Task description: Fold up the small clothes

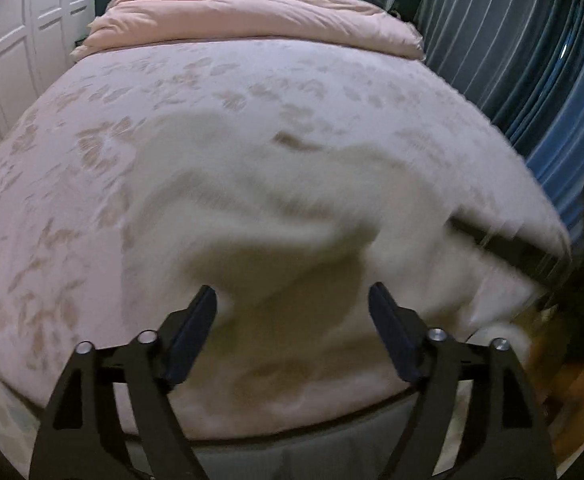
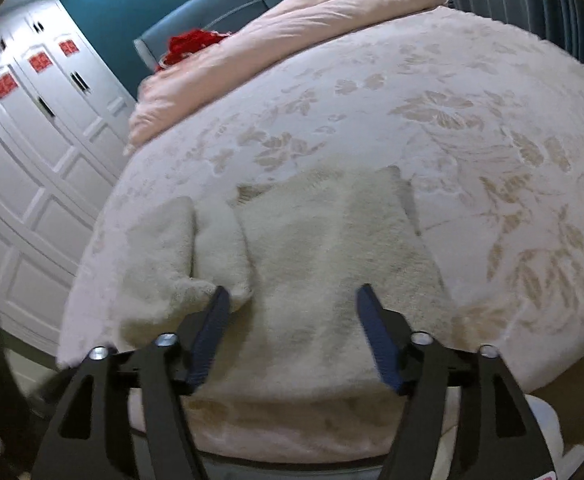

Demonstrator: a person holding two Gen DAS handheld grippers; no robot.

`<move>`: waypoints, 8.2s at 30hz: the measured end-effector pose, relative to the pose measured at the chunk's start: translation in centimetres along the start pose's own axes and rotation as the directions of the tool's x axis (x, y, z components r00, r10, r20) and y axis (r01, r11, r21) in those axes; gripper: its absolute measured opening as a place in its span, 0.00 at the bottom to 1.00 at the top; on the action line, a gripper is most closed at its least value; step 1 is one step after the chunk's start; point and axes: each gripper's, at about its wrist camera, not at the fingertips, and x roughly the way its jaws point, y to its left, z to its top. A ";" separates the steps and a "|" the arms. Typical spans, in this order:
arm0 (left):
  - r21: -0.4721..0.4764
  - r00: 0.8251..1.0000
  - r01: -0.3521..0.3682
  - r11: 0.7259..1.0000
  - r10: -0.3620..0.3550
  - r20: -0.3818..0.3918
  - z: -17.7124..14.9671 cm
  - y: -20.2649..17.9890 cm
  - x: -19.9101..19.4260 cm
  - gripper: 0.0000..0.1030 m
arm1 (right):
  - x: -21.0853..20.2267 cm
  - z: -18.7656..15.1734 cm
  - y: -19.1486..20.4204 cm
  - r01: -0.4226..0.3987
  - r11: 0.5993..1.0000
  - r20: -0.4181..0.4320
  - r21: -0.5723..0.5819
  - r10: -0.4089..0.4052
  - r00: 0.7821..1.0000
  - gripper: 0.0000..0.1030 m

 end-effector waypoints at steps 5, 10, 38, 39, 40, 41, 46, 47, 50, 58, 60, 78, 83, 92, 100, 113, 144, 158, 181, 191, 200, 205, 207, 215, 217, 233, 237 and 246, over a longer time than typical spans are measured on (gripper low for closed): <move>-0.042 0.996 -0.075 0.996 0.073 -0.055 -3.5 4.2 0.0 0.80 | 3.9 0.9 2.3 -0.112 0.994 -0.089 0.010 0.113 0.990 0.81; -0.076 0.989 -0.121 0.990 0.114 -0.095 -4.2 5.8 0.6 0.80 | 9.2 0.4 5.2 -0.174 0.983 -0.231 0.054 0.182 0.956 0.81; 0.011 0.998 -0.035 0.999 0.036 -0.055 -2.0 0.9 0.8 0.85 | -2.0 -1.0 -3.5 0.184 0.983 0.037 0.022 -0.184 0.982 0.63; 0.005 0.998 -0.032 0.999 0.032 -0.049 -1.7 0.9 0.7 0.86 | -2.4 -0.4 -3.2 0.183 0.983 0.060 0.014 -0.184 0.981 0.68; -0.006 0.999 -0.021 1.000 0.020 -0.040 -1.3 0.8 0.7 0.87 | -2.5 0.3 -3.0 0.168 0.986 0.073 0.008 -0.168 0.983 0.69; -0.017 0.999 -0.010 1.000 0.010 -0.037 -0.9 0.6 0.8 0.87 | -1.9 1.2 -2.7 0.122 0.993 0.068 -0.006 -0.121 0.990 0.70; 0.005 0.997 0.019 1.000 -0.018 -0.076 -0.2 -1.4 2.9 0.87 | 6.2 3.5 -3.2 0.015 0.999 -0.133 -0.030 -0.019 0.991 0.57; 0.015 0.996 0.014 1.000 -0.013 -0.084 -0.2 -1.8 3.1 0.87 | 7.6 3.3 -3.3 0.013 1.000 -0.171 -0.024 -0.017 0.985 0.20; 0.046 0.997 0.004 0.999 0.000 -0.081 -0.2 -2.5 2.7 0.87 | 4.0 3.9 -3.4 -0.070 0.997 -0.054 0.020 0.071 0.996 0.12; 0.070 0.987 -0.060 0.996 0.069 -0.146 -0.6 -3.2 4.0 0.87 | 5.1 2.1 -6.1 0.066 0.998 -0.110 -0.021 -0.068 0.992 0.23; 0.093 0.984 -0.086 0.992 0.099 -0.146 -0.7 -3.3 4.0 0.87 | 1.9 2.4 -4.9 0.092 0.996 -0.024 -0.008 -0.092 0.995 0.30; 0.031 0.976 -0.108 0.994 0.112 -0.186 -1.2 -0.8 3.1 0.87 | 0.8 1.9 5.8 -0.087 0.976 -0.076 -0.201 0.073 0.994 0.22; -0.024 0.973 -0.133 0.991 0.126 -0.193 -1.6 1.8 2.1 0.87 | 10.8 0.2 9.0 -0.078 0.962 -0.259 -0.262 0.008 0.966 0.20; -0.075 0.975 -0.129 0.989 0.112 -0.190 -1.2 4.1 1.5 0.88 | 7.9 -0.3 8.5 -0.050 0.966 -0.188 -0.255 0.001 0.982 0.24; -0.023 0.980 -0.095 0.995 0.089 -0.176 -0.9 2.4 1.5 0.88 | 3.1 0.3 3.7 0.002 0.991 -0.063 -0.131 -0.011 0.998 0.20; 0.021 0.981 -0.058 0.998 0.061 -0.183 0.3 -1.1 2.4 0.88 | 1.3 1.3 -3.4 0.140 0.989 -0.033 -0.041 -0.141 0.989 0.55; -0.029 0.972 -0.022 0.999 0.014 -0.236 2.9 -3.1 6.3 0.93 | 3.4 0.0 -8.6 0.037 0.993 -0.164 0.111 -0.018 0.986 0.72; -0.262 0.941 0.141 0.955 -0.212 -0.264 2.6 0.9 13.1 0.96 | 7.9 -1.4 -8.0 -0.070 0.990 -0.161 0.126 0.090 0.983 0.95; 0.141 0.994 0.106 0.984 -0.101 -0.042 8.5 -7.3 -4.4 0.47 | -8.5 2.0 -0.7 -0.040 0.998 0.157 0.055 0.031 0.987 0.38; 0.191 0.984 0.091 0.977 -0.117 0.134 8.8 -6.8 -13.0 0.47 | -16.0 1.5 4.8 -0.045 0.997 0.306 -0.060 0.061 0.950 0.38; 0.197 0.952 0.058 0.979 -0.114 0.283 9.9 -4.1 -19.1 0.47 | -19.3 2.2 11.7 -0.040 0.982 0.405 -0.184 0.112 0.908 0.38; 0.188 0.922 0.042 0.981 -0.111 0.371 11.2 -1.4 -22.1 0.47 | -20.2 3.2 16.1 -0.050 0.965 0.451 -0.258 0.166 0.877 0.38; 0.183 0.909 0.042 0.982 -0.114 0.400 11.8 -0.1 -23.1 0.47 | -20.4 3.7 18.1 -0.064 0.956 0.465 -0.286 0.197 0.863 0.38; 0.174 0.849 0.018 0.985 -0.107 0.517 13.4 6.4 -24.8 0.50 | -17.5 5.6 23.9 -0.115 0.924 0.466 -0.365 0.288 0.837 0.38; 0.154 0.853 0.031 0.988 -0.106 0.510 13.5 8.9 -23.0 0.54 | -14.0 5.7 24.0 -0.137 0.921 0.425 -0.365 0.296 0.856 0.40; -0.492 0.986 0.153 0.857 -0.101 0.130 1.7 27.3 0.0 0.92 | 9.3 -2.2 11.6 -0.100 0.993 -0.044 0.054 0.103 0.994 0.76; -0.574 0.987 0.153 0.804 -0.147 0.058 2.0 28.1 3.9 0.83 | 14.1 -1.9 11.5 -0.114 0.986 -0.150 0.121 0.131 0.980 0.77; -0.400 0.957 0.284 0.872 -0.228 0.182 8.3 25.9 1.1 0.35 | 10.7 1.0 16.3 -0.220 0.975 -0.005 -0.005 0.220 0.975 0.14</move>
